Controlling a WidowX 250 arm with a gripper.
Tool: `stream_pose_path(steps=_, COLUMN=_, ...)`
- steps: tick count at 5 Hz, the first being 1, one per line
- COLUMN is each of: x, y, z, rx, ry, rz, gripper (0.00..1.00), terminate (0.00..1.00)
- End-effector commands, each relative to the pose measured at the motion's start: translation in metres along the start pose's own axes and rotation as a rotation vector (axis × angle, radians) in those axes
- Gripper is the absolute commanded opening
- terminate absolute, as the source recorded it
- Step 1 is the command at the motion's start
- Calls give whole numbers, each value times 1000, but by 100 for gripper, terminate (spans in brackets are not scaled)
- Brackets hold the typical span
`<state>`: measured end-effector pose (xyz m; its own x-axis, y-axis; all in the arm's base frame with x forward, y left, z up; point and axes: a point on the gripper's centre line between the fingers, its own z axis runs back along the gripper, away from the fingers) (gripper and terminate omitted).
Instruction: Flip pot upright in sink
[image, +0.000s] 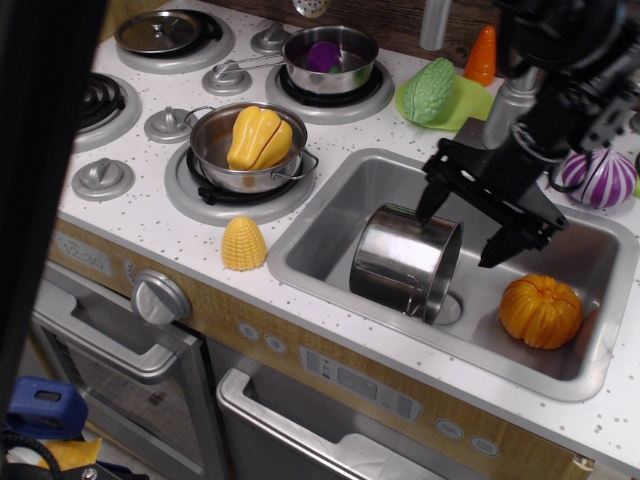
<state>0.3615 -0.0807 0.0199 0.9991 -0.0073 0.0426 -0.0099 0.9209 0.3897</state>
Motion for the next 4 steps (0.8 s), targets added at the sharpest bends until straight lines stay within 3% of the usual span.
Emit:
stream_pose_path(steps=1, x=9, y=4, z=12, rx=161, ry=-8, rz=-73, gripper=100, terminate=0)
stream_pose_path(steps=2, x=6, y=4, z=5, rx=226, ry=-28, rz=-72, gripper=100, terminate=0)
stream_pose_path(steps=4, x=2, y=17, z=-8, rx=262, ry=-71, rz=-82, gripper=100, terminate=0)
